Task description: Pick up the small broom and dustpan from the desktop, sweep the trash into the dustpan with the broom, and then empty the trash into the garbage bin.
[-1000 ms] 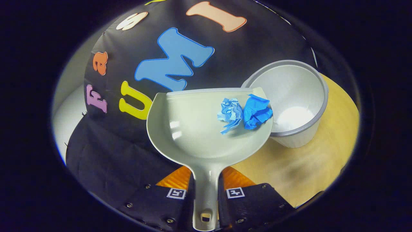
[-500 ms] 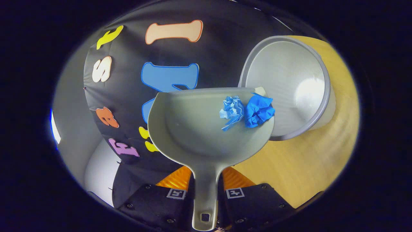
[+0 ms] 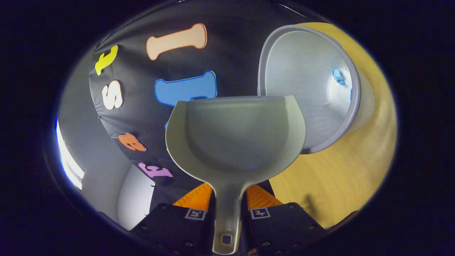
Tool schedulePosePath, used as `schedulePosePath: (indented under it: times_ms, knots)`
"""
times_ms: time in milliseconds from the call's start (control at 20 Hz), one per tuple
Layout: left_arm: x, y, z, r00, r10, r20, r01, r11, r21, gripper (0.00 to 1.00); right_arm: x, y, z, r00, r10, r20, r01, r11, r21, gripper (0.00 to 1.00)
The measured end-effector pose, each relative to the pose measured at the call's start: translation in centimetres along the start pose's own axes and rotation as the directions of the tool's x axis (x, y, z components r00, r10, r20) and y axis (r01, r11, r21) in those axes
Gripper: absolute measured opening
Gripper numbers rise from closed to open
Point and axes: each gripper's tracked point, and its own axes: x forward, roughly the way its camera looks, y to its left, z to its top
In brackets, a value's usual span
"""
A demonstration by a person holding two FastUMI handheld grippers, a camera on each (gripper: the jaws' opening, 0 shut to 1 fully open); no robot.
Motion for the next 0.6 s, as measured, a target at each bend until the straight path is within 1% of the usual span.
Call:
schedulePosePath:
  times_ms: [100, 200, 350, 450, 550, 600]
  knots:
    - [0.1, -0.3, -0.1, 1.000, 0.006, 0.006, -0.006, 1.000, -0.021, 0.46, 0.3, 0.6, -0.7, 1.000, -0.020, -0.011, 0.020, 0.999, -0.042, 0.31]
    - [0.3, -0.2, -0.1, 1.000, 0.010, 0.013, -0.009, 1.000, -0.027, 0.46, 1.1, 1.7, -1.8, 0.999, -0.046, -0.003, 0.045, 0.993, -0.107, 0.31]
    - [0.6, 0.3, -0.5, 1.000, -0.001, 0.005, 0.002, 1.000, -0.030, 0.46, 1.8, 2.4, -3.4, 0.997, -0.073, 0.025, 0.077, 0.973, -0.220, 0.31]
    - [1.2, 1.1, -0.7, 1.000, 0.002, -0.006, -0.002, 1.000, -0.009, 0.47, 1.3, 1.5, -5.1, 0.993, -0.108, 0.050, 0.118, 0.944, -0.307, 0.31]
    - [1.4, 1.9, -0.7, 1.000, -0.003, -0.008, 0.003, 1.000, 0.003, 0.48, 1.0, 0.4, -7.1, 0.987, -0.146, 0.072, 0.163, 0.905, -0.394, 0.31]
    - [1.4, 2.3, -0.9, 1.000, -0.010, -0.012, 0.010, 1.000, 0.002, 0.46, 0.8, 0.1, -8.2, 0.983, -0.166, 0.084, 0.186, 0.882, -0.433, 0.31]
